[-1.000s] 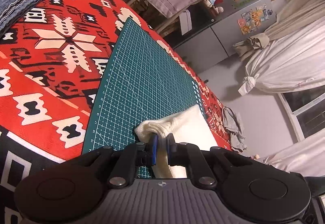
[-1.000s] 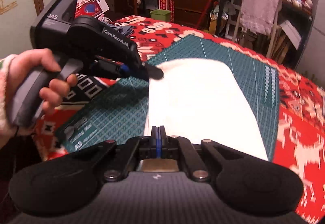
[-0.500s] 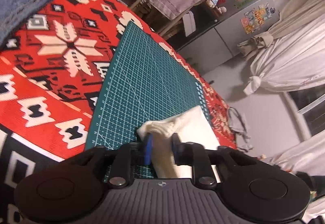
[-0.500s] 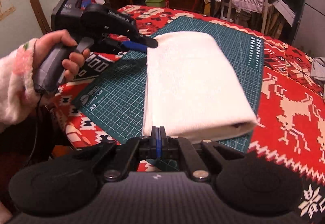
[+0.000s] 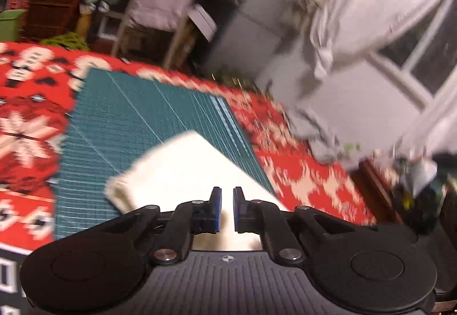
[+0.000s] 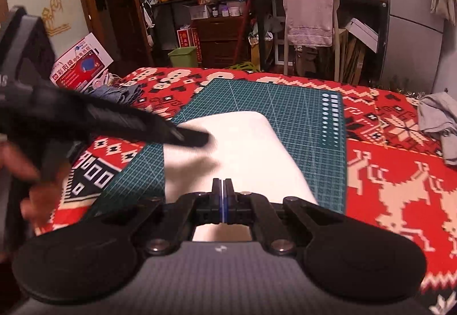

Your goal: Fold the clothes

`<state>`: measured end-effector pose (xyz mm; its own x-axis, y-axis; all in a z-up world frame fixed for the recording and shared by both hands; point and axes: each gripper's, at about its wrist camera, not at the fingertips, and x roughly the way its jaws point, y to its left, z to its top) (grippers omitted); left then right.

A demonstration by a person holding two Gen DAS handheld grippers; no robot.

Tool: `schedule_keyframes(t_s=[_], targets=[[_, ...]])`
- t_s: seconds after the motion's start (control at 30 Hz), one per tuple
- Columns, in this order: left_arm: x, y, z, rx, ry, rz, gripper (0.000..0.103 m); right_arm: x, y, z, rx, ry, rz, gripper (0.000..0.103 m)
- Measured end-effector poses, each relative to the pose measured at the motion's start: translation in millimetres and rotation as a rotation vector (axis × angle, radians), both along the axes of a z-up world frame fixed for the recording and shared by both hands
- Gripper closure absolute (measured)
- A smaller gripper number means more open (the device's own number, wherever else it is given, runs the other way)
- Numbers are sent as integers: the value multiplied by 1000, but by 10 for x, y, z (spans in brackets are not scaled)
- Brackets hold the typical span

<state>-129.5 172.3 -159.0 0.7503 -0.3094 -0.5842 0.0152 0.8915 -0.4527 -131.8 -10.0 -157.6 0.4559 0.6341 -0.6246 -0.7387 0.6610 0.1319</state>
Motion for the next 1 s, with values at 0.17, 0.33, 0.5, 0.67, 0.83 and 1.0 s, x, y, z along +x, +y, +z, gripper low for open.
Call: schedule_keyframes(t_s=[0.17, 0.33, 0.5, 0.67, 0.83, 1.0], targets=[[73, -15, -180, 26, 29, -23, 100, -24, 1, -179, -40, 17, 0, 102], [-10, 90, -218, 11, 24, -14, 100, -175, -223, -212, -58, 22, 4, 103], [-68, 161, -176, -11, 15, 22, 100, -217, -425, -188, -49, 68, -17, 103], [-93, 296, -42, -46, -17, 88, 100, -131, -374, -63, -9, 47, -30, 101], [108, 409, -23, -126, 3, 88, 101, 29, -113, 77, 39, 13, -34, 101], [180, 334, -148, -106, 58, 90, 101, 219, 206, -91, 46, 42, -47, 101]])
